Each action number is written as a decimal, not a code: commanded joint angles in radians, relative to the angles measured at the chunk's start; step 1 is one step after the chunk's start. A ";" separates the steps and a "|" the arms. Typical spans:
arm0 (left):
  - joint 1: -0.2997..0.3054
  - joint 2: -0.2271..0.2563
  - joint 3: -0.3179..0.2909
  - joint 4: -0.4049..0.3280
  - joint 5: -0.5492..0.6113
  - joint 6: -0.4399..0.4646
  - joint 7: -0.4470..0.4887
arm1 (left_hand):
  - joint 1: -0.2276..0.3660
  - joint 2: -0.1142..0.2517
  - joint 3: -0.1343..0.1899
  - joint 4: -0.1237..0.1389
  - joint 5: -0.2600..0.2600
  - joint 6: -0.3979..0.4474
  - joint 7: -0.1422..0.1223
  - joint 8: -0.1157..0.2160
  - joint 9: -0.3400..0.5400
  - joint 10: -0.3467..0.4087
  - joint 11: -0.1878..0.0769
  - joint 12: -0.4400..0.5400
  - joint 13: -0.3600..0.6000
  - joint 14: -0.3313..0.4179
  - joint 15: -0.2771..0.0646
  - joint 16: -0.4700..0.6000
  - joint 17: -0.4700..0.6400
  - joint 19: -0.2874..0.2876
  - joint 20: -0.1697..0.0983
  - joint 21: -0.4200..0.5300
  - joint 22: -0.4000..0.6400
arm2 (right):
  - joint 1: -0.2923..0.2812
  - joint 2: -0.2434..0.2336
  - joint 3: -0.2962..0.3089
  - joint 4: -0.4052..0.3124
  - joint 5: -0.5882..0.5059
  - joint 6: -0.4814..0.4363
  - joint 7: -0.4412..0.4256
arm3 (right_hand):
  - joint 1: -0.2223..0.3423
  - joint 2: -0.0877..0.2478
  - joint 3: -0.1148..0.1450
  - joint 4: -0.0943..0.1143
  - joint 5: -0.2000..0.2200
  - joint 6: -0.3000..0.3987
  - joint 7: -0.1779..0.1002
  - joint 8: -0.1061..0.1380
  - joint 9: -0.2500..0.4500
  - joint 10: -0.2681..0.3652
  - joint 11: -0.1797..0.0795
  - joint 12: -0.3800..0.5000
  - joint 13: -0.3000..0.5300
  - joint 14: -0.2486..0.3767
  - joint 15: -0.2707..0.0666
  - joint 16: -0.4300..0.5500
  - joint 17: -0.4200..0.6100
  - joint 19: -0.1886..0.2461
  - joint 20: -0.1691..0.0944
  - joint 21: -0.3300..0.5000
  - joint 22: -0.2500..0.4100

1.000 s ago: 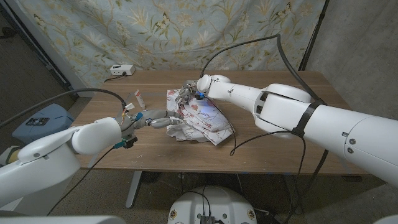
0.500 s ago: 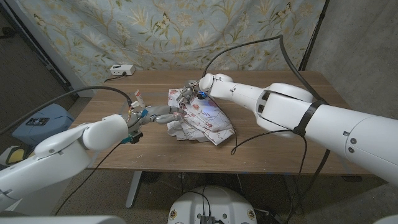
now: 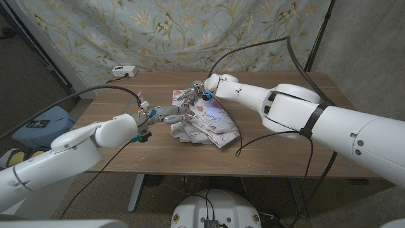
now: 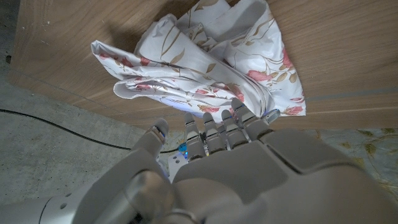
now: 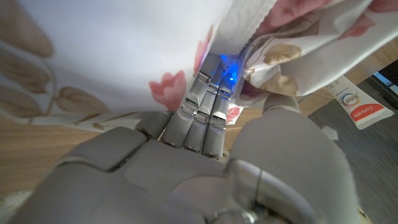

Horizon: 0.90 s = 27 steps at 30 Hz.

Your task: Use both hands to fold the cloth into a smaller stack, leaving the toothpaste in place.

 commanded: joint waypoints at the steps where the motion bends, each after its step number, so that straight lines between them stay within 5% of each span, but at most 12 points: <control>1: -0.140 0.002 0.148 0.056 -0.009 -0.009 -0.003 | 0.015 0.003 0.000 -0.008 0.001 0.006 0.001 -0.003 0.001 0.010 0.002 -0.004 0.000 0.008 0.001 0.000 0.001 0.009 -0.001 0.000 0.002 | 0.010 -0.005 0.015 0.000 0.011 0.009 0.069 | -0.040 -0.005 -0.014 0.021 0.013 -0.003 0.008 -0.008 0.002 0.000 0.007 -0.014 -0.004 -0.017 0.016 -0.005 -0.006 -0.009 0.003 -0.008 0.001; 9: -0.228 -0.019 0.242 0.103 0.025 -0.021 -0.034 | 0.020 0.004 -0.001 -0.013 0.001 0.007 0.000 -0.004 0.001 0.009 0.001 -0.005 0.000 0.008 0.000 0.000 0.001 0.008 0.000 -0.001 0.002 | 0.013 -0.011 0.025 0.000 0.019 0.012 0.102 | -0.093 -0.012 -0.040 0.047 0.029 -0.004 0.015 -0.016 0.002 0.002 0.011 -0.029 -0.011 -0.027 0.024 -0.006 -0.015 -0.015 0.009 -0.017 0.001; 27: -0.321 -0.079 0.346 0.218 0.051 -0.071 -0.060 | 0.025 0.008 -0.004 -0.019 0.001 0.015 -0.001 -0.004 0.001 0.017 0.002 -0.005 0.000 0.013 -0.003 0.001 0.003 0.010 -0.001 -0.002 0.002 | 0.016 -0.018 0.052 0.000 0.047 0.023 0.159 | -0.102 -0.006 -0.048 0.055 0.054 -0.004 0.022 -0.025 0.002 0.004 0.020 -0.046 -0.018 -0.030 0.031 -0.001 -0.020 -0.014 0.016 -0.025 0.001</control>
